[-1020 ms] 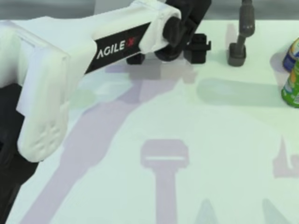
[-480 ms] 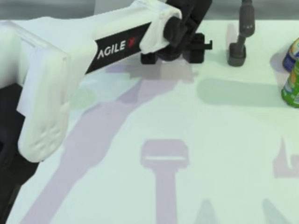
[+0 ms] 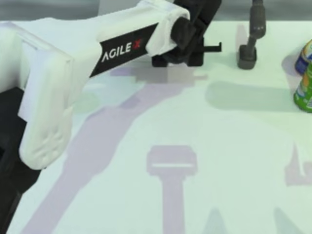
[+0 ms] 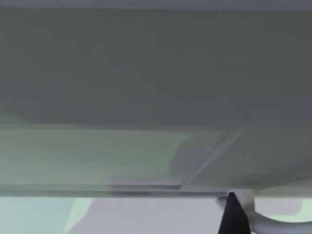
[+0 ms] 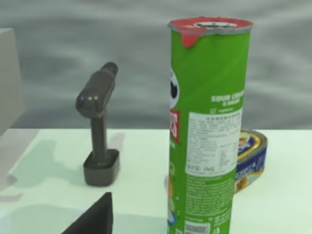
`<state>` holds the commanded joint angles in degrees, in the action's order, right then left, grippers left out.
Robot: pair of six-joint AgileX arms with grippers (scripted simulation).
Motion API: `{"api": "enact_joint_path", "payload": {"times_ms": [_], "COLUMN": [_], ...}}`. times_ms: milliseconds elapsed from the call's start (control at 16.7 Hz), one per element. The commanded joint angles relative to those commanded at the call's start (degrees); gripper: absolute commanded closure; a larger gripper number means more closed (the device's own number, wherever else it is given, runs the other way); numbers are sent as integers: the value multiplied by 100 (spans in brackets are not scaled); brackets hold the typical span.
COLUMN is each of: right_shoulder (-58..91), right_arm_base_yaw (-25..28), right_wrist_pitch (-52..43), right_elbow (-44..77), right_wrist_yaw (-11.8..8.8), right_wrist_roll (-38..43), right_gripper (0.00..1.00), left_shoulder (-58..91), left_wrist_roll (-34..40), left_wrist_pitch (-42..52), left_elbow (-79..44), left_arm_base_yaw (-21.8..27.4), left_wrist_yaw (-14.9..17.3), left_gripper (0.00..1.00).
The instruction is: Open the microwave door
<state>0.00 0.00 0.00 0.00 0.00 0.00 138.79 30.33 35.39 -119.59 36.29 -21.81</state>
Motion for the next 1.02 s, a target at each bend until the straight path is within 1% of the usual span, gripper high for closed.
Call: {"api": "enact_joint_path", "payload": {"times_ms": [180, 240, 360, 600, 1020], "right_shoulder": [0, 0, 0, 0, 0], "right_arm_base_yaw": [0, 0, 0, 0, 0], "right_wrist_pitch": [0, 0, 0, 0, 0], "right_elbow": [0, 0, 0, 0, 0], "right_wrist_yaw": [0, 0, 0, 0, 0], "right_wrist_roll": [0, 0, 0, 0, 0], "right_gripper": [0, 0, 0, 0, 0], "left_shoulder": [0, -165, -246, -578, -606], "left_wrist_roll": [0, 11, 18, 156, 168], "left_wrist_pitch": [0, 43, -34, -356, -383], "left_elbow": [0, 339, 442, 1018, 1053], "left_arm_base_yaw": [0, 213, 216, 188, 187], "left_wrist_yaw": [0, 61, 11, -111, -117], "left_gripper": [100, 100, 100, 100, 100]}}
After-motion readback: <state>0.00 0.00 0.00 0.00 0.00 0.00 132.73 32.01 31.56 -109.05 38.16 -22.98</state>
